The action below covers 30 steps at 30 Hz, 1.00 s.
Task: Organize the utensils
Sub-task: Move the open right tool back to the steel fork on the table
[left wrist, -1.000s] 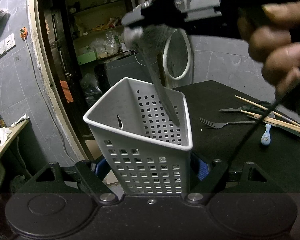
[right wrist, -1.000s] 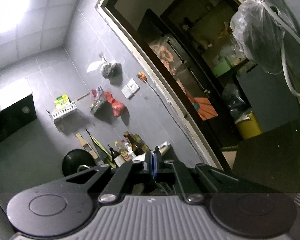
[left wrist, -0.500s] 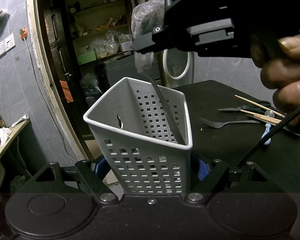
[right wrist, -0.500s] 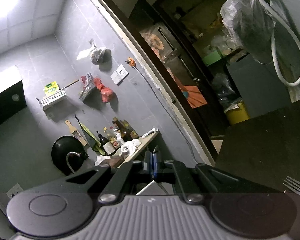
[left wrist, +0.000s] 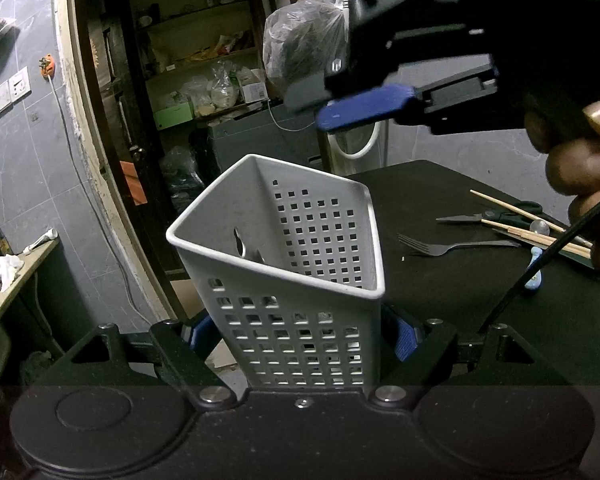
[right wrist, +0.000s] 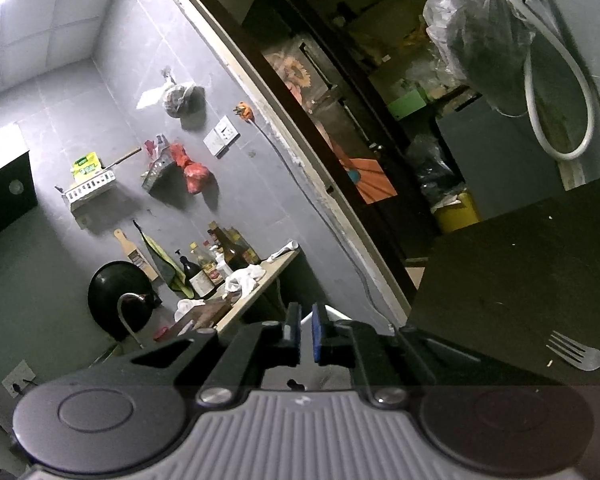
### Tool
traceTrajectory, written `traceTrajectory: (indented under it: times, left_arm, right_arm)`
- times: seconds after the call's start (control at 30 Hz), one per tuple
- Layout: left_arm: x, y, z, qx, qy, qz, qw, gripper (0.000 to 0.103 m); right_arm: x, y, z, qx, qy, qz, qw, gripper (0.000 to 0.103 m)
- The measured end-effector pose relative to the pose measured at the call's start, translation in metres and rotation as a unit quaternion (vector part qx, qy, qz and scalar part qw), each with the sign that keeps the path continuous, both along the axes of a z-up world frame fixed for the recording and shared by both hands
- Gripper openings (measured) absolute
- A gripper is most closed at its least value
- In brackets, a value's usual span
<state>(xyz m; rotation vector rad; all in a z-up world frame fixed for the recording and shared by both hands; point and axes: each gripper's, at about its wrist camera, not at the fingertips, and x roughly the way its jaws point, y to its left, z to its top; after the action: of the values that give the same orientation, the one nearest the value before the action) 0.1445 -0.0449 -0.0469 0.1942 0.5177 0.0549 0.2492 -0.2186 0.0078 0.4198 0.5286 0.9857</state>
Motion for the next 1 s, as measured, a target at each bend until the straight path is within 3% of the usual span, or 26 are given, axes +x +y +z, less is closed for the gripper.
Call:
traceTrajectory:
  times: [0.3,0.47,0.77,1.0]
  left_arm:
    - [0.000,0.000,0.000,0.000,0.000,0.000,1.0000,0.084]
    - [0.000,0.000,0.000,0.000,0.000,0.000,1.0000,0.084]
    - [0.000,0.000,0.000,0.000,0.000,0.000,1.0000,0.084]
    - [0.000,0.000,0.000,0.001,0.000,0.000,1.0000,0.084]
  right_arm:
    - [-0.003,-0.024,0.006,-0.003,-0.013,-0.056,0.998,0.069]
    - [-0.007,-0.041,0.003,-0.013,-0.013,-0.090,0.996,0.086]
    - [-0.014,-0.069,-0.016,-0.053,0.004,-0.153,0.987,0.103]
    - [-0.015,-0.081,-0.033,-0.103,0.029,-0.193,0.975,0.103]
